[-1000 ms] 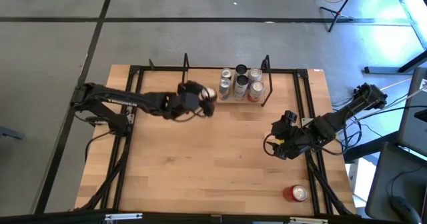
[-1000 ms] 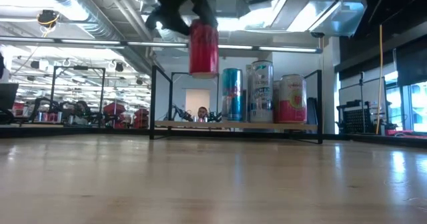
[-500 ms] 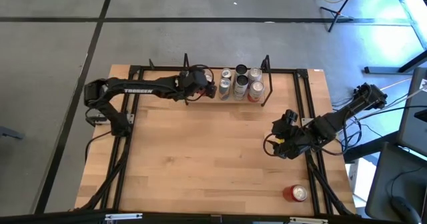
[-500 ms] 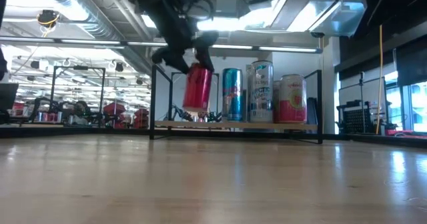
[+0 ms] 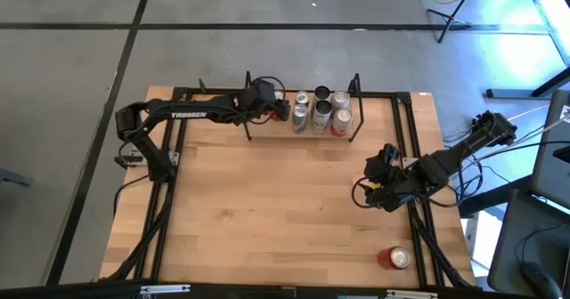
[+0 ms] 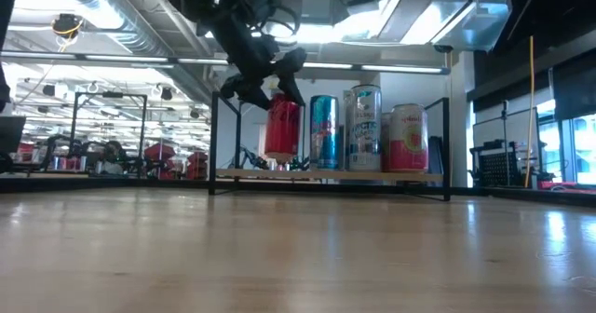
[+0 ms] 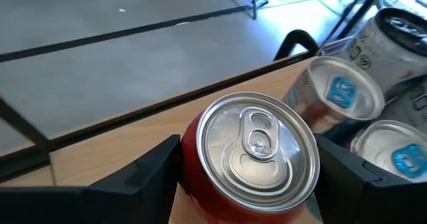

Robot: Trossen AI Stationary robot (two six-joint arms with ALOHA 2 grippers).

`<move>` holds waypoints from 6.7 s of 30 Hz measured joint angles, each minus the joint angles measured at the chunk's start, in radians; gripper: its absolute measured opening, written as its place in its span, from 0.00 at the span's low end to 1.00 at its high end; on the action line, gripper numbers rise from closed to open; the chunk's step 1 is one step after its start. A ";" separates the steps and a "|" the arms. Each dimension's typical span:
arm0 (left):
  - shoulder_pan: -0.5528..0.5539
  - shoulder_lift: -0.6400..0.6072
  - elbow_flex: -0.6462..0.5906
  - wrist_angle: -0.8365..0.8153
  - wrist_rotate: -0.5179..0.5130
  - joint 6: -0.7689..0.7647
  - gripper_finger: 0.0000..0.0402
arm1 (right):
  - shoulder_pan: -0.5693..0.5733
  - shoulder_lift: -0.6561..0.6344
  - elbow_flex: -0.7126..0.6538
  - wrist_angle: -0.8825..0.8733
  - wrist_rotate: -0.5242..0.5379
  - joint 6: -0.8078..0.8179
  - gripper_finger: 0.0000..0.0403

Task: Place canned beverage on shelf
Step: Put the top red soda can on the shelf, then put the red soda can on the shelf

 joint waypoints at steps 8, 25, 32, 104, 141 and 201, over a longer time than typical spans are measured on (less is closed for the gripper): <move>0.006 0.000 0.000 0.021 0.030 0.000 0.62 | 0.000 0.000 0.000 -0.011 0.021 -0.001 0.89; 0.018 0.038 -0.001 0.023 0.065 -0.030 0.63 | 0.001 -0.002 0.000 -0.017 0.038 -0.001 0.89; 0.019 0.035 0.000 0.023 0.034 -0.020 0.63 | 0.001 -0.002 0.000 -0.023 0.036 -0.001 0.89; -0.663 -0.363 -0.066 -0.326 0.361 0.139 0.84 | 0.459 0.303 0.194 0.074 -0.756 1.176 0.89; -0.796 -0.362 -0.066 -0.271 0.330 0.102 0.84 | 0.389 0.473 0.303 0.139 -0.549 0.849 0.66; -1.023 -0.164 -0.066 -0.245 0.120 -0.254 0.84 | -0.275 0.648 0.587 0.023 -0.604 -0.361 0.74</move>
